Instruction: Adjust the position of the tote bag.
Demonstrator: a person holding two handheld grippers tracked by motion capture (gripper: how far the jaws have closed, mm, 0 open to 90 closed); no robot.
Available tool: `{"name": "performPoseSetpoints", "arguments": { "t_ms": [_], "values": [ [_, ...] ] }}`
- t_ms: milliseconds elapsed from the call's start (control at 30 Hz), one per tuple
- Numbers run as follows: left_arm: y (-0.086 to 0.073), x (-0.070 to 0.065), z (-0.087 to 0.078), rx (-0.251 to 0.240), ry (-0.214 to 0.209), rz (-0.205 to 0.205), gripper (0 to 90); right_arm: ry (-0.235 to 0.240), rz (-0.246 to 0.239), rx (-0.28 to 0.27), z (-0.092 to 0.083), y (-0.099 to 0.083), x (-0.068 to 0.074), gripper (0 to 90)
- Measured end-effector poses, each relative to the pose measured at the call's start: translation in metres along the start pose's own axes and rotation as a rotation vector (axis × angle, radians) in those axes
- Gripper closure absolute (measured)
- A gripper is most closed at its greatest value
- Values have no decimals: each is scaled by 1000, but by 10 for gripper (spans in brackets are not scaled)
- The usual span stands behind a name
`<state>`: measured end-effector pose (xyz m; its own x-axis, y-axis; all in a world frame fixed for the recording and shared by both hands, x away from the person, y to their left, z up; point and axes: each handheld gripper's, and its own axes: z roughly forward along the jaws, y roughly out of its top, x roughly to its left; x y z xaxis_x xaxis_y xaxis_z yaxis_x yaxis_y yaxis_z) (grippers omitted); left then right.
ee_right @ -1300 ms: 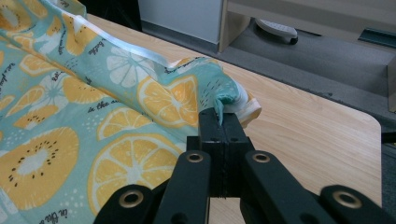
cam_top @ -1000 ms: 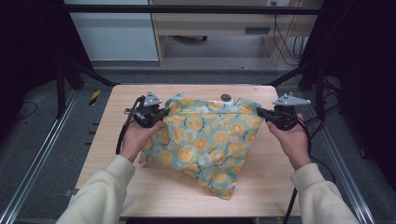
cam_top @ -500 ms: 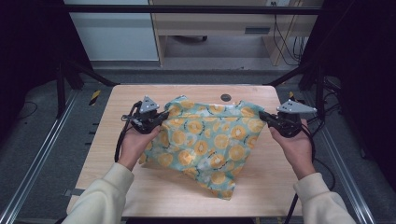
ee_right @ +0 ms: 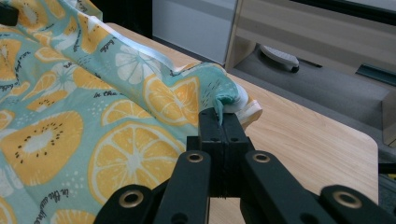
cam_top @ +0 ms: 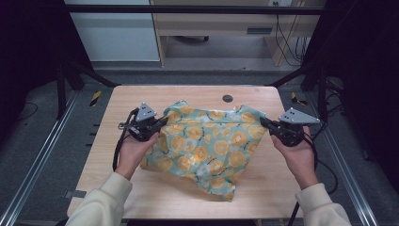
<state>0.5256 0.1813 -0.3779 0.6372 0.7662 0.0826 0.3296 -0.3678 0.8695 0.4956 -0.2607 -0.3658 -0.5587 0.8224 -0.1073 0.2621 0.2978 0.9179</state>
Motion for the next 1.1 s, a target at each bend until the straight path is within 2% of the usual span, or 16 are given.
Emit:
{"name": "performPoseSetpoints", "arguments": {
  "t_ms": [167, 300, 500, 600, 1100],
  "values": [
    [-3, -2, -6, -6, 12, 15, 900, -2, -1, -25, -3, 0, 5, 900],
    [-6, -1, -14, -17, 15, 3, 900, -1, -2, -39, -4, -3, 11, 900],
    [-7, 0, -16, -15, 13, 8, 900, 7, -22, -29, -5, -9, 17, 900],
    [-6, -1, -15, -13, 16, 12, 900, 6, -17, -28, -4, -11, 17, 900],
    [-19, -16, -30, -45, -16, 25, 900, 14, 4, -56, -19, -30, 22, 900]
  ]
}}
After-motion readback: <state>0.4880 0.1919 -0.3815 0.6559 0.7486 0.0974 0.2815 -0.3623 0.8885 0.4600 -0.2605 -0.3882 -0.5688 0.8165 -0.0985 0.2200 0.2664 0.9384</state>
